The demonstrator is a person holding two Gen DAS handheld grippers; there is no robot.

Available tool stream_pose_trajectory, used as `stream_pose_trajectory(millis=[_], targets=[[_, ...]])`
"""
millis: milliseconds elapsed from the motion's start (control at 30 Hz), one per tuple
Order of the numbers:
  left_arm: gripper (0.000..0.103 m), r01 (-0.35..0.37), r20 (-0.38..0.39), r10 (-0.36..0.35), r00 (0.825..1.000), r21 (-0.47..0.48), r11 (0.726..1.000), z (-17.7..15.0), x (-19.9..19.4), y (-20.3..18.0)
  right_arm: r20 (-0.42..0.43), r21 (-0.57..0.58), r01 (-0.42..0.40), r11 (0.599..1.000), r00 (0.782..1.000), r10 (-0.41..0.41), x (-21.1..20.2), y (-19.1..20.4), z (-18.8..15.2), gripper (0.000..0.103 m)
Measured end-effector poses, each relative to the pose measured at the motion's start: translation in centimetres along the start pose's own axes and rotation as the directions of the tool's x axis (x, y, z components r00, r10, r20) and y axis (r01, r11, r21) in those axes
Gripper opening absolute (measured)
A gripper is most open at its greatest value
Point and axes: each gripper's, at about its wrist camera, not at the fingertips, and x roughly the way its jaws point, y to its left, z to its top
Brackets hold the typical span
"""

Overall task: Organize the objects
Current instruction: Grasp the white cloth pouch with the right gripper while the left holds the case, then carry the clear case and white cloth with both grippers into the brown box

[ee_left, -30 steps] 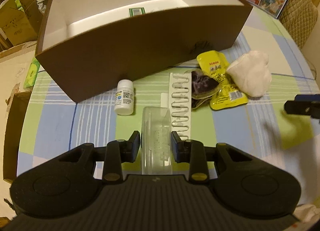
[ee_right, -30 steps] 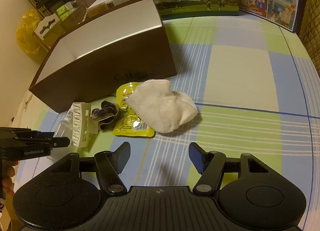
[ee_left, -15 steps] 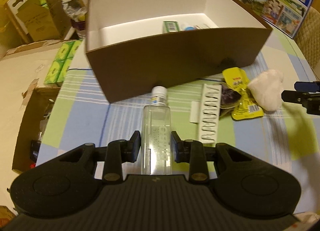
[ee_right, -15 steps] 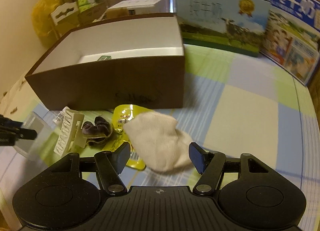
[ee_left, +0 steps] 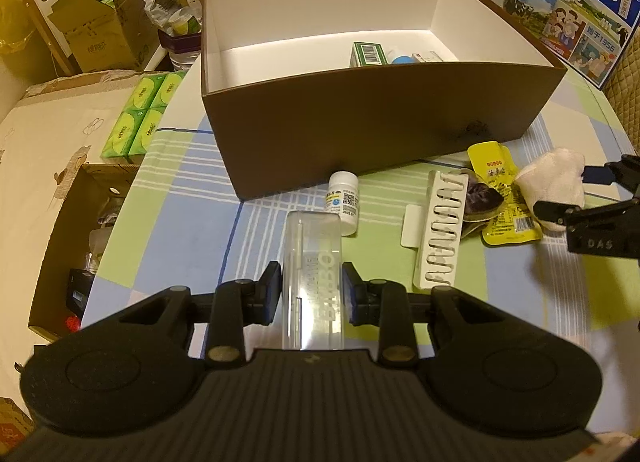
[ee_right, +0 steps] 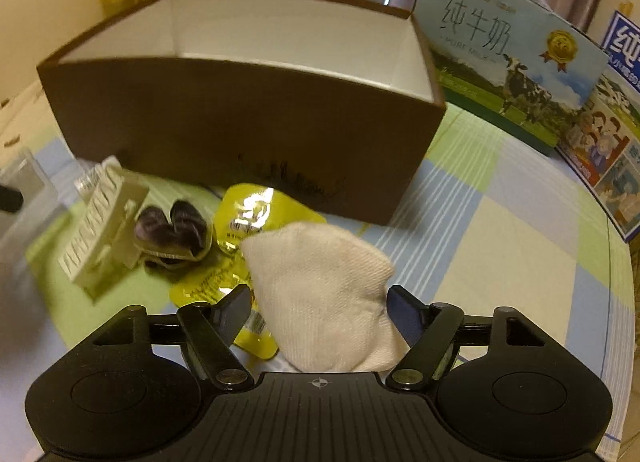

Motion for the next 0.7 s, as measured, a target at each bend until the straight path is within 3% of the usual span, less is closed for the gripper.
stream_pose_trajectory(millis=[33, 100, 200, 367, 700], targets=[[0.027, -0.001, 0.0, 0.001, 1.0, -0.001, 1.0, 0.0, 0.0, 0.0, -0.002, -0.007, 0.008, 1.0, 1.0, -0.008, 0.1, 0.1, -0.1, 0.071], [0.027, -0.001, 0.0, 0.001, 1.0, -0.001, 1.0, 0.1, 0.0, 0.0, -0.004, -0.025, 0.02, 0.999, 1.0, -0.02, 0.3, 0.0, -0.4, 0.057], [0.027, -0.003, 0.001, 0.003, 1.0, -0.001, 1.0, 0.1, 0.1, 0.0, 0.0, -0.017, 0.01, 1.0, 1.0, -0.01, 0.0, -0.5, -0.5, 0.047], [0.027, -0.002, 0.005, 0.002, 1.0, 0.002, 1.0, 0.1, -0.1, 0.0, 0.004, 0.003, -0.001, 1.0, 1.0, 0.001, -0.7, -1.1, -0.4, 0.035], [0.027, -0.006, 0.028, 0.007, 1.0, -0.005, 1.0, 0.2, -0.9, 0.1, 0.016, 0.042, -0.012, 0.999, 1.0, 0.011, -2.6, -1.3, -0.1, 0.031]])
